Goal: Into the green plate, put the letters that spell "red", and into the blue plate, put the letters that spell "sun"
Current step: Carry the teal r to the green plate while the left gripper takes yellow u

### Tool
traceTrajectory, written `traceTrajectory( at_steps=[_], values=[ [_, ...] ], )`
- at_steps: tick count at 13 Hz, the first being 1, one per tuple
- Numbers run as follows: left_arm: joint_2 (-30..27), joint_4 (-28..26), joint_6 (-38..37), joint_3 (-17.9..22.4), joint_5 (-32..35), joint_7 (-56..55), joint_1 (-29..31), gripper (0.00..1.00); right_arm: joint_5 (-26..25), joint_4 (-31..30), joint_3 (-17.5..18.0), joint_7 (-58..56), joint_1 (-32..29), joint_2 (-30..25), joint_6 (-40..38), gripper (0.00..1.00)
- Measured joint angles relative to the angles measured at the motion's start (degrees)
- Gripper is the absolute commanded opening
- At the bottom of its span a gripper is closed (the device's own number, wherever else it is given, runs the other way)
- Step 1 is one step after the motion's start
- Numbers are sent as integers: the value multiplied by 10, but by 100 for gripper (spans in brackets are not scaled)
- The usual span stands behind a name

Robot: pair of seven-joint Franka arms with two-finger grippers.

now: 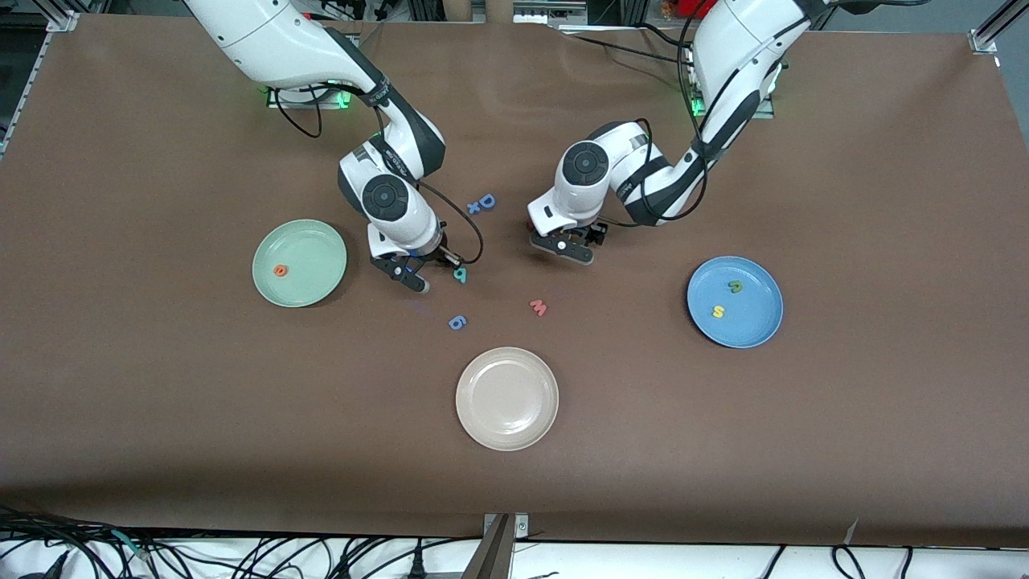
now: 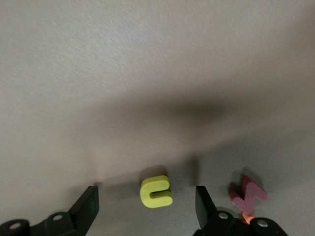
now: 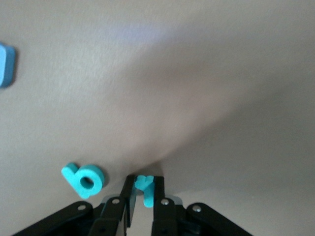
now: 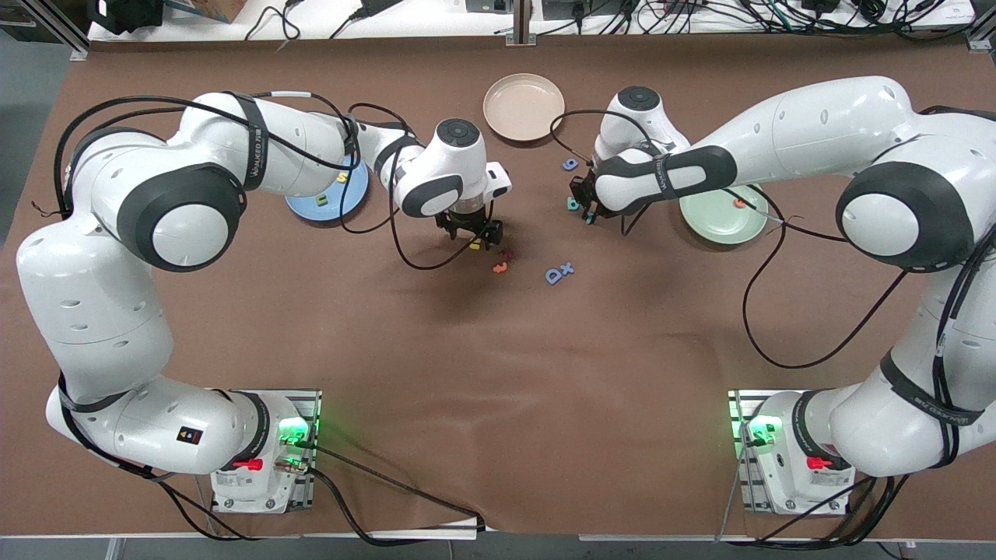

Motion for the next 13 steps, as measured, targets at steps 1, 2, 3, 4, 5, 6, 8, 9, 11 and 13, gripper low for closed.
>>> traceTrajectory(
  at_steps=[1, 2, 3, 4, 5, 6, 8, 9, 11, 13],
  values=[
    [1, 0, 2, 0, 0, -2, -2, 78, 0, 8, -8, -2, -1, -7, -25, 0],
    [3, 0, 7, 0, 0, -3, -3, 74, 0, 20, -18, -4, -2, -19, -65, 0],
    [4, 0, 10, 0, 0, -4, -3, 67, 0, 36, -28, -12, -4, -35, -114, 0],
    [5, 0, 11, 0, 0, -4, -3, 64, 0, 53, -41, -29, -4, -51, -165, 0],
    [5, 1, 11, 1, 0, -4, -3, 38, 0, 68, -58, -55, -5, -67, -213, 0],
    [4, 1, 11, 1, 0, -5, -3, 21, 0, 79, -79, -92, -6, -82, -254, 0],
    [3, 4, 11, 0, 0, -5, -2, 13, 1, 81, -123, -170, -7, -102, -298, 0],
    [1, 5, 11, -1, 0, -6, -2, 13, 1, 81, -147, -211, -8, -107, -315, 0],
    [0, 5, 11, 0, 1, -7, -2, 13, 8, 74, -189, -281, -11, -107, -325, 0],
    [-4, 7, 4, 2, 1, -7, 1, 12, 52, 53, -226, -361, -12, -103, -322, 0]
  ],
)
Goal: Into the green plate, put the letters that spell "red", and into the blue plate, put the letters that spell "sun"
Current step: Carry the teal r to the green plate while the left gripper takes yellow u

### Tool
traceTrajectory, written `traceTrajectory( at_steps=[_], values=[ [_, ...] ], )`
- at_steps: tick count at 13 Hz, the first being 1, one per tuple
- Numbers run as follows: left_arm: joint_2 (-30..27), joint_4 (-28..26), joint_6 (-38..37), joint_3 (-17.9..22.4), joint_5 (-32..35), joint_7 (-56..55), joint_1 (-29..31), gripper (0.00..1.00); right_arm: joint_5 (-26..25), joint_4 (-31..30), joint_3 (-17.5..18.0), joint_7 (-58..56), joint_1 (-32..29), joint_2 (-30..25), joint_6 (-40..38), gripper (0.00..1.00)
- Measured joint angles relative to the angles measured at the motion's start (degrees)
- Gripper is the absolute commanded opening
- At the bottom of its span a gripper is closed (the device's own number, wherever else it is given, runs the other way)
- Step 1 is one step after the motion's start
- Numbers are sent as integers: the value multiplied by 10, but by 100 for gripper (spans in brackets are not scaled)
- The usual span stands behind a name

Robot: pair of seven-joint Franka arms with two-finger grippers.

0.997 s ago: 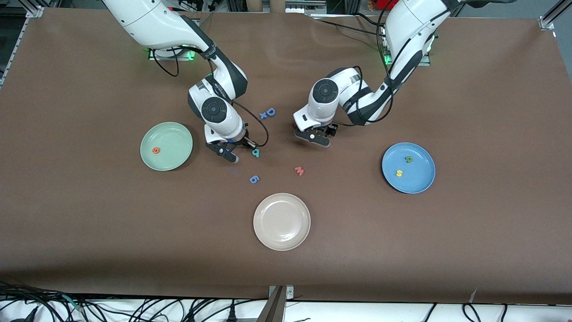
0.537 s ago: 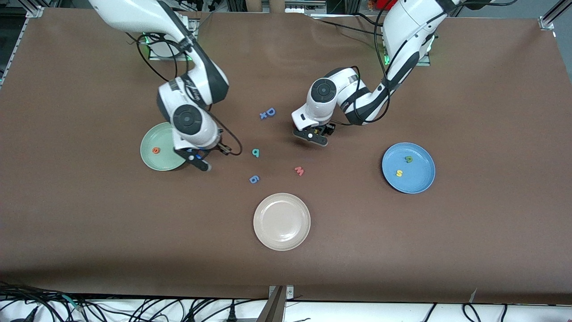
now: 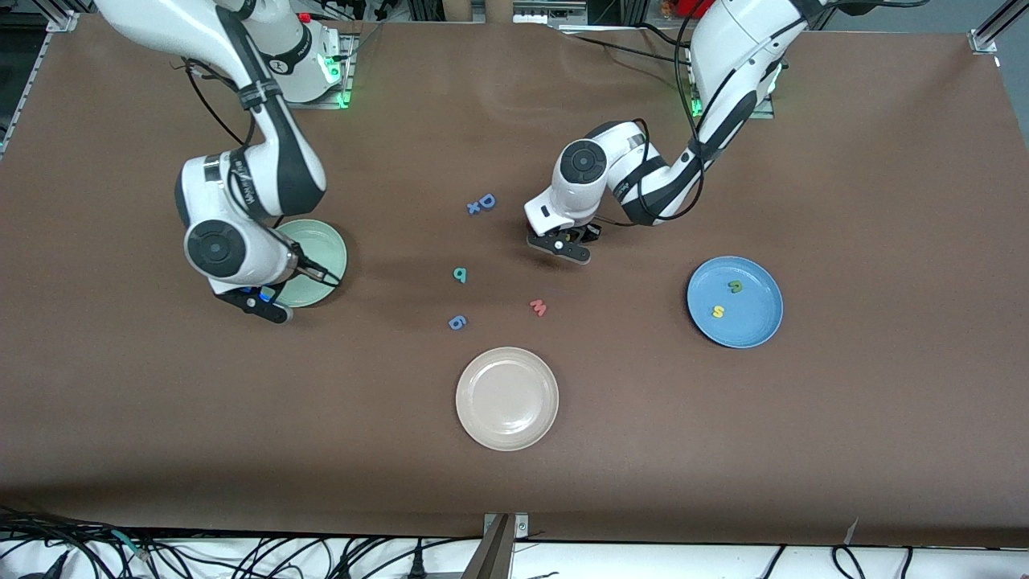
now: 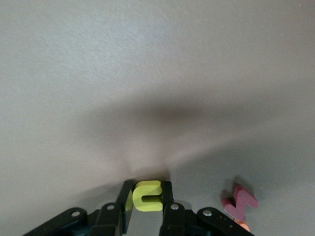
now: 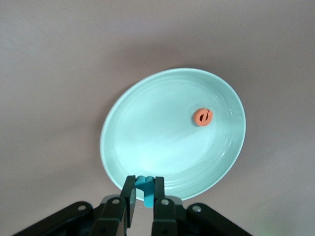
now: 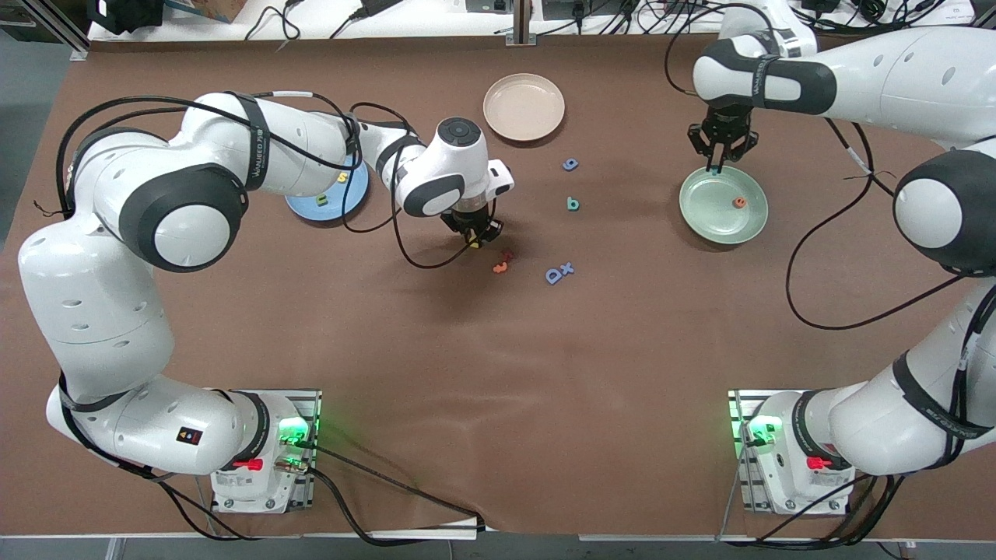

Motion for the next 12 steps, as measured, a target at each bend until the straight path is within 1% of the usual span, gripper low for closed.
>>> traceTrajectory(
  at_steps=[1, 3, 4, 6, 8, 9, 10, 11, 12],
  values=[
    [-7, 3, -13, 0, 0, 0, 3, 12, 19, -13, -15, -36, 0, 2, 8, 0],
    [-31, 9, -48, 0, 2, 8, 14, 12, 30, -47, -39, -94, -3, 8, 54, 0],
    [-45, 14, -71, 0, 2, 23, 20, 12, 30, -65, -43, -115, -9, 13, 83, 0],
    [-72, 33, -141, 0, 2, 75, 35, 12, 31, -90, -43, -135, -20, 27, 127, 0],
    [-90, 65, -211, 0, 2, 148, 61, 12, 31, -102, -43, -136, -19, 35, 150, 0],
    [-95, 78, -230, 1, 2, 187, 80, 12, 31, -103, -42, -136, -19, 37, 153, 15],
    [-96, 85, -238, 1, 2, 227, 103, 12, 31, -103, -42, -136, -18, 36, 153, 24],
    [-96, 86, -239, 2, 2, 269, 130, 12, 31, -103, -42, -136, -18, 36, 153, 65],
    [-95, 86, -239, 3, 2, 310, 157, 13, 31, -103, -42, -137, -18, 36, 153, 89]
  ],
)
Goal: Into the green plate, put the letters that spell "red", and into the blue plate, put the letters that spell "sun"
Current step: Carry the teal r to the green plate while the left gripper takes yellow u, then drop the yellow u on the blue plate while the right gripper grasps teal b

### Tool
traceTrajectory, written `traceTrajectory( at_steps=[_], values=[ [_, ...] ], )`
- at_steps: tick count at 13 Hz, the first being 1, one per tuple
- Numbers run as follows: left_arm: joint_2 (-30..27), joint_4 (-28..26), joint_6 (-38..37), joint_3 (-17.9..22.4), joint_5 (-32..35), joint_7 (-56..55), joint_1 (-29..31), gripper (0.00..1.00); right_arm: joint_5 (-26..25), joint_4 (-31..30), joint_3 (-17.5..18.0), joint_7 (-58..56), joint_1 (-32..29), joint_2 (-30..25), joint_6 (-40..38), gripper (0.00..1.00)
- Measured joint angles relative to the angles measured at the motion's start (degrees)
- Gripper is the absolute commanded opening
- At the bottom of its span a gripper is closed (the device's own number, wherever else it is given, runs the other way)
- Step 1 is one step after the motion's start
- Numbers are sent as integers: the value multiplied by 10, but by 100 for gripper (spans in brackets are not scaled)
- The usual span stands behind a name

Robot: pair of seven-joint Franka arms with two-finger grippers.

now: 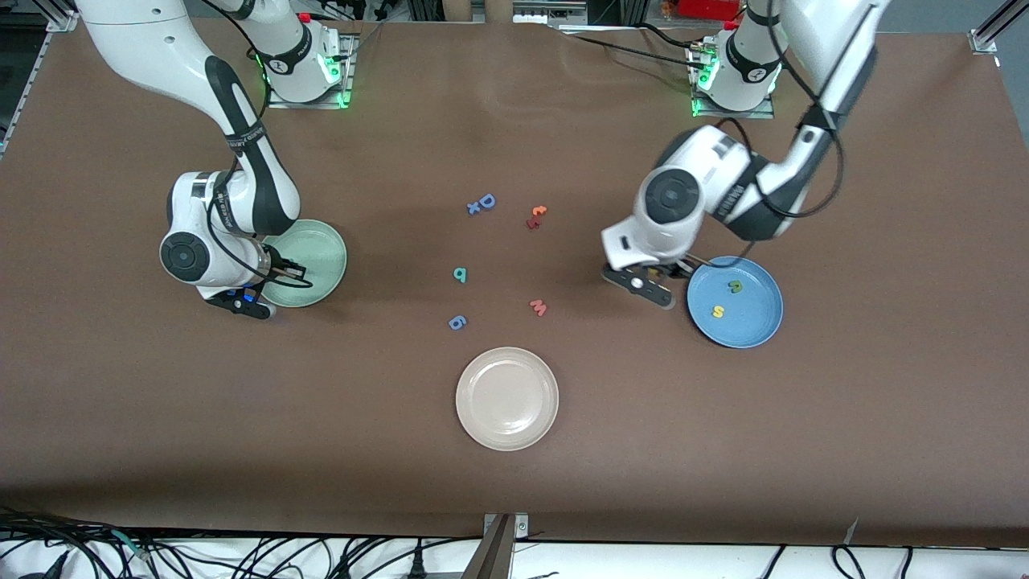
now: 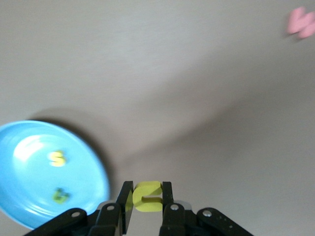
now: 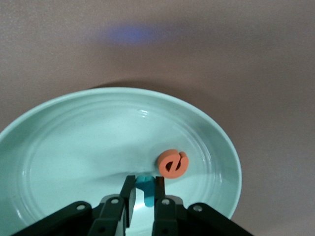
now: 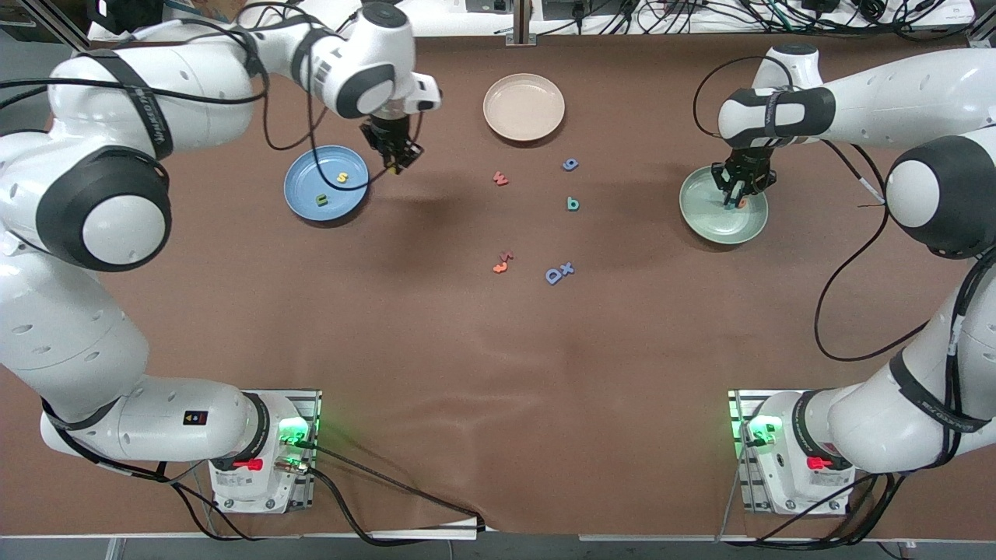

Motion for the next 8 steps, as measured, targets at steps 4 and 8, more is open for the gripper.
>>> traceTrajectory(
  at_steps=[4, 8],
  values=[
    [24, -1, 18, 5, 0, 136, 105, 13, 8, 6, 8, 5, 1, -18, -1, 99],
    [67, -1, 78, 17, 12, 205, 154, 16, 26, 43, 93, 135, 4, -48, -13, 99]
  ],
)
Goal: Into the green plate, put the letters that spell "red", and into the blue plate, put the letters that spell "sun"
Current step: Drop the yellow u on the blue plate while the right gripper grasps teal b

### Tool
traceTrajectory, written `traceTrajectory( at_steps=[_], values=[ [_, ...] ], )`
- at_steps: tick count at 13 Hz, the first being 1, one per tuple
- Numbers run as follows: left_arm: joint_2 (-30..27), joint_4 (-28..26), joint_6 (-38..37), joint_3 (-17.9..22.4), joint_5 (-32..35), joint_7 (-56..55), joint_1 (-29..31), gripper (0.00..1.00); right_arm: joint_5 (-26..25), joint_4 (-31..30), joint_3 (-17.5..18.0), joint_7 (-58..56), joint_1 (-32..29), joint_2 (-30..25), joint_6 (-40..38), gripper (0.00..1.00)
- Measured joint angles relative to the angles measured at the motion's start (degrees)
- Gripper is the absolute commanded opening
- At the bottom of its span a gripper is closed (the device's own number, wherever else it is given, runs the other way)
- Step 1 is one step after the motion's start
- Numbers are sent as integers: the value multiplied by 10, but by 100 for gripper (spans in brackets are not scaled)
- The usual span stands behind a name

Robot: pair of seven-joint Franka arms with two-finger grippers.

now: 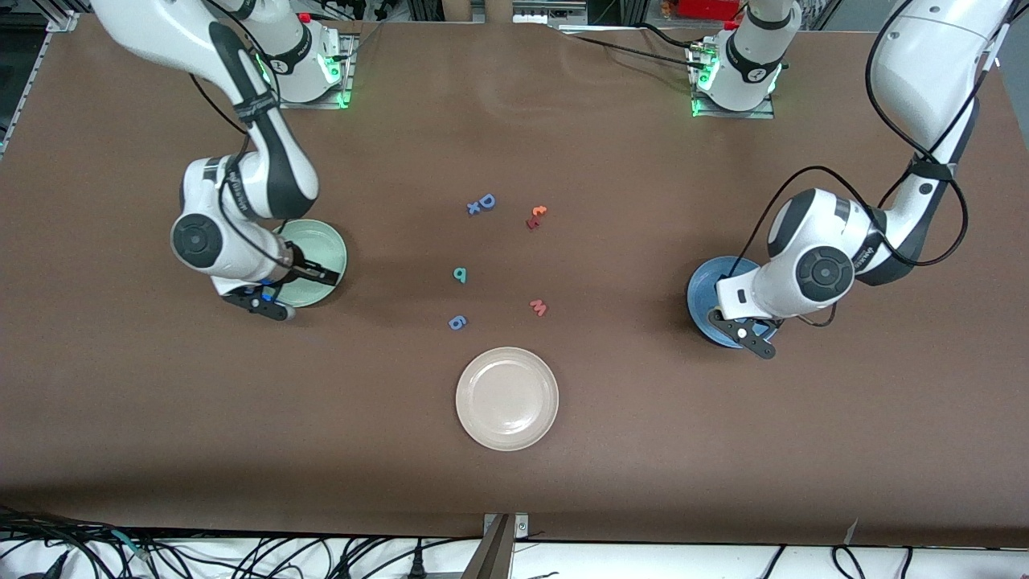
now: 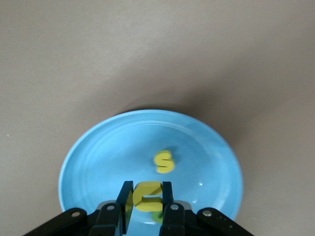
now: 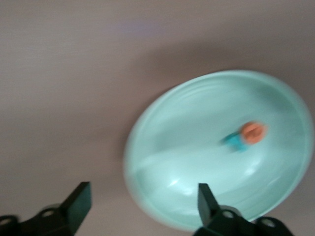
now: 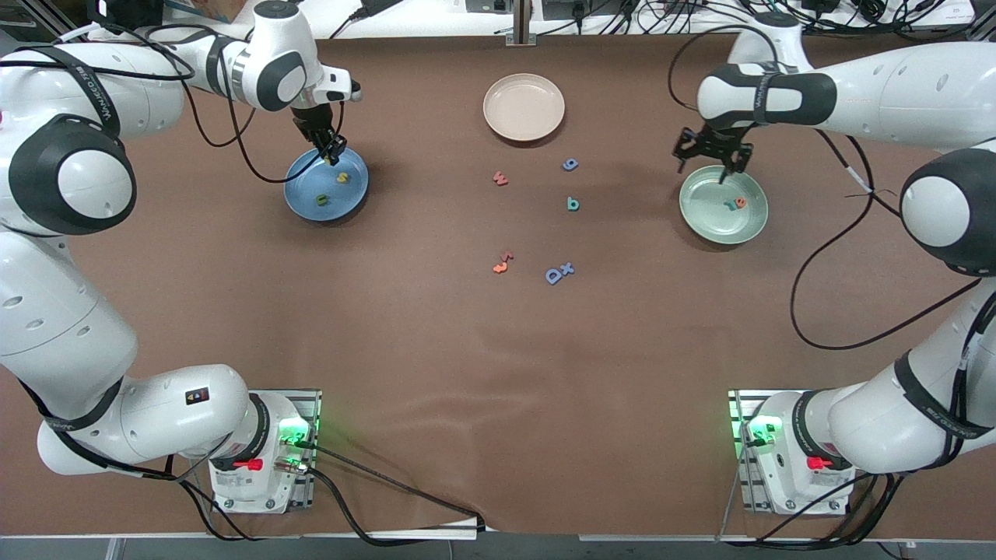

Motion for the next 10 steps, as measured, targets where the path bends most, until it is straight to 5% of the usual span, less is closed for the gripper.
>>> traceTrajectory(
  at_steps=[3, 4, 5, 6, 10],
  values=[
    [27, 0, 28, 5, 23, 8, 14, 22, 0, 37, 64, 125, 16, 3, 2, 99],
    [32, 0, 32, 5, 24, 8, 16, 38, 0, 48, 78, 160, 23, 9, 11, 99],
    [37, 0, 33, 5, 24, 9, 17, 92, 0, 56, 87, 193, 34, 20, 30, 99],
    [40, 0, 33, 5, 24, 9, 17, 100, 0, 61, 91, 223, 50, 35, 60, 99],
    [40, 2, 33, 5, 24, 9, 21, 100, 0, 64, 93, 276, 110, 108, 171, 98]
  ],
)
